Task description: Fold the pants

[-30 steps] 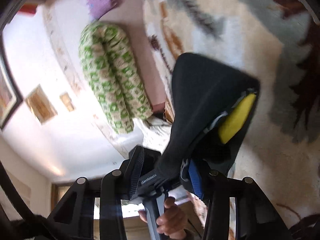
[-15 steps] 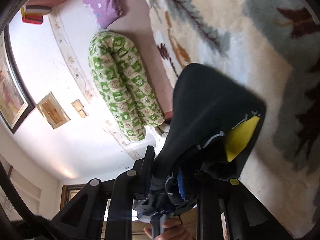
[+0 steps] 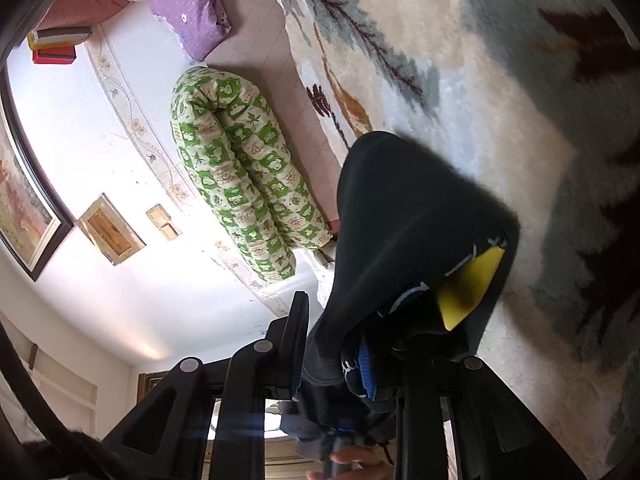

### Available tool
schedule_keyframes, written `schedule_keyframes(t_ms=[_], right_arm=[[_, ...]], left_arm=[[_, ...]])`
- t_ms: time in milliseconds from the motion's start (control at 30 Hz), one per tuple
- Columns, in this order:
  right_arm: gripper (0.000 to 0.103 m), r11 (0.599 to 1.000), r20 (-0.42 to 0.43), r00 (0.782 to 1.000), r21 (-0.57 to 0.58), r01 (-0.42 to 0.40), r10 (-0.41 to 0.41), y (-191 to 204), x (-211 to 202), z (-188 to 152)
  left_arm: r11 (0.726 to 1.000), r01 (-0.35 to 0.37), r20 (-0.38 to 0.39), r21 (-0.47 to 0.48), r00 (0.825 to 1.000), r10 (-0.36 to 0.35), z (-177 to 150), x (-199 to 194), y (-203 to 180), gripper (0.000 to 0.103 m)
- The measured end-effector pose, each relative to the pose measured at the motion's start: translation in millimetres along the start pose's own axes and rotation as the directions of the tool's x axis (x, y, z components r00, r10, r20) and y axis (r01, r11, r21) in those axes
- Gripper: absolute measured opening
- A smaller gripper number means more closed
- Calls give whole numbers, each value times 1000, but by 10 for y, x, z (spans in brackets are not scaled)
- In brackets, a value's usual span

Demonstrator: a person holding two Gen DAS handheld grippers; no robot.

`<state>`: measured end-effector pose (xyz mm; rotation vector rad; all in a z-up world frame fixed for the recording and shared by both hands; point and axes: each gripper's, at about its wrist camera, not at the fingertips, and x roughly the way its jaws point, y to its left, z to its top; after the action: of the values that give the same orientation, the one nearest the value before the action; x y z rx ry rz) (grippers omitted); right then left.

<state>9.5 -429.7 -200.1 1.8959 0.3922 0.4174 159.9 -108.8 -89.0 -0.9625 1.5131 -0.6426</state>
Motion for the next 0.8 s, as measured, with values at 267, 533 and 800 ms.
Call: schedule_keyframes(t_ms=[267,533,800], right_arm=[[24,998,-10,999,43,-45,45,-88,1,3],[24,999,-30,999,9,43,-43,-149,59,-26],[18,992,-29,998,-114,54,-58,126,163,-134]], left_arm=[[989,91,-60,-114,993,-98,-53,317,137,27],[976,151,-70,-155,984,-163,34,491,87,27],[993,114,-90,23,990,-112,72,301,-349,27]])
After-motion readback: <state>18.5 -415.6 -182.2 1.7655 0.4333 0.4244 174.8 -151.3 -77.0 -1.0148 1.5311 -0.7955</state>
